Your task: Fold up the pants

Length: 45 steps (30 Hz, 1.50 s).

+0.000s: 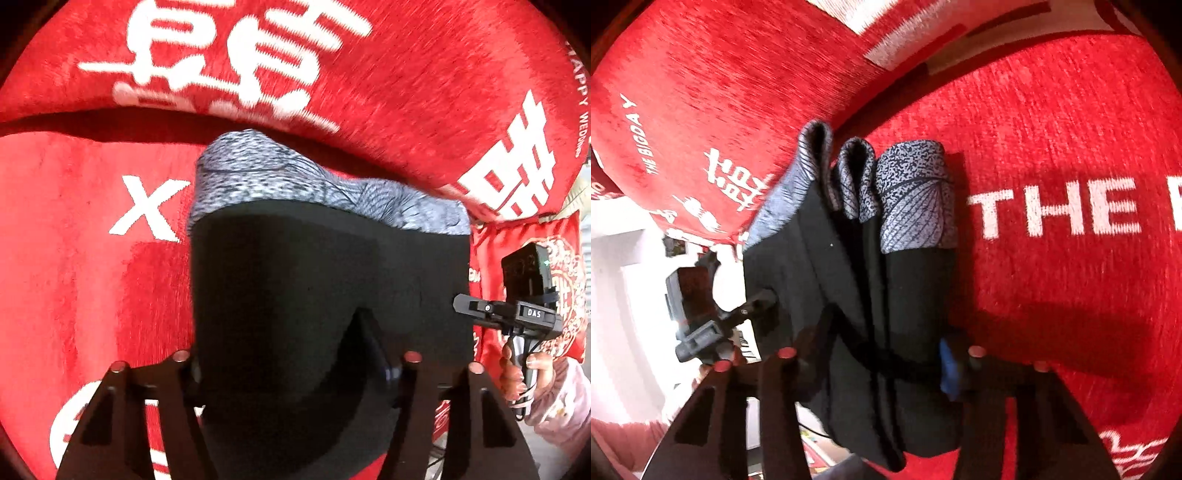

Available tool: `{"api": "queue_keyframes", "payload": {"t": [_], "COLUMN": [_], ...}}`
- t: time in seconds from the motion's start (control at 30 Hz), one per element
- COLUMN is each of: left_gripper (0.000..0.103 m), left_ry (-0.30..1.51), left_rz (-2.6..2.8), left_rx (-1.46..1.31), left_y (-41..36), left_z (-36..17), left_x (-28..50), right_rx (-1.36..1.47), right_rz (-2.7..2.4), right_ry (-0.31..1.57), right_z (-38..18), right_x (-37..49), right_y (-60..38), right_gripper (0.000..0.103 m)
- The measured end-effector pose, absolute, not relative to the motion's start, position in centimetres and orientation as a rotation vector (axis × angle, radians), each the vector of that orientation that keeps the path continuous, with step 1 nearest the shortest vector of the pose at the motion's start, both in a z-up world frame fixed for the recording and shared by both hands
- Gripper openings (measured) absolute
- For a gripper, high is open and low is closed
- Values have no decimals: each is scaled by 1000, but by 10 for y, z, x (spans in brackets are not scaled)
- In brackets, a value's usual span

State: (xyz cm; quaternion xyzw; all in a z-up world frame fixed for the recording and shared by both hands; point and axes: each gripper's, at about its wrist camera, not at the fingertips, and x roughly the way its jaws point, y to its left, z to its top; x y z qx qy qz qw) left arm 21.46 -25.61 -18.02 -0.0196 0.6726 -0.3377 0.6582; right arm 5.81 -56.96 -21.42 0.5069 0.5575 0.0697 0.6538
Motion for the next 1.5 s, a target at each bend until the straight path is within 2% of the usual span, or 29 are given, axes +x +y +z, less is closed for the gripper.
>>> {"api": "queue_keyframes", "payload": {"t": [0.3, 0.6, 0.67, 0.7, 0.73, 0.77, 0.87, 1.03, 1.1, 1.17, 1.2, 1.23, 1.3, 1.33, 1.5], "left_gripper": [61, 61, 71, 72, 80, 84, 85, 85, 85, 103, 103, 103, 103, 103, 103], "left_ry": [1478, 1512, 1515, 1505, 1517, 1516, 1495, 1417, 1389, 1366, 1349, 1345, 1345, 1347, 1367], "left_rz": [-779, -753, -718, -659, -606, -601, -572, -545, -551, -562, -564, -564, -558, -556, -517], "left_rx": [-1, 12, 66, 133, 192, 168, 167, 222, 231, 233, 235, 247, 265, 270, 332], "left_y": [-229, -168, -158, -153, -149, -143, -137, -138, -141, -150, -153, -158, -163, -165, -164], "left_z": [-130, -133, -148, -159, -170, -172, -163, -132, -122, -117, -115, -115, -116, -117, -128], "left_x": [193, 175, 172, 170, 169, 170, 171, 164, 161, 157, 156, 155, 152, 150, 139], "right_rx": [1214, 1252, 1225, 1196, 1163, 1130, 1063, 860, 801, 722, 696, 678, 654, 634, 646], "right_rz": [247, 217, 183, 151, 107, 63, -14, -131, -111, -96, -93, -92, -120, -142, -234], "right_ry": [1223, 1211, 1254, 1299, 1349, 1389, 1394, 1332, 1261, 1247, 1254, 1266, 1300, 1313, 1416], "right_z": [-180, -171, -179, -185, -190, -193, -182, -140, -117, -107, -109, -114, -125, -131, -151], "right_x": [39, 4, 1, 0, -4, -5, -5, -4, 4, 19, 26, 33, 46, 47, 14], "right_y": [-542, -486, -473, -465, -462, -457, -455, -455, -449, -441, -437, -435, -430, -430, -436], "right_gripper": [42, 42, 43, 46, 54, 56, 60, 59, 54, 52, 46, 29, 6, 2, 1]}}
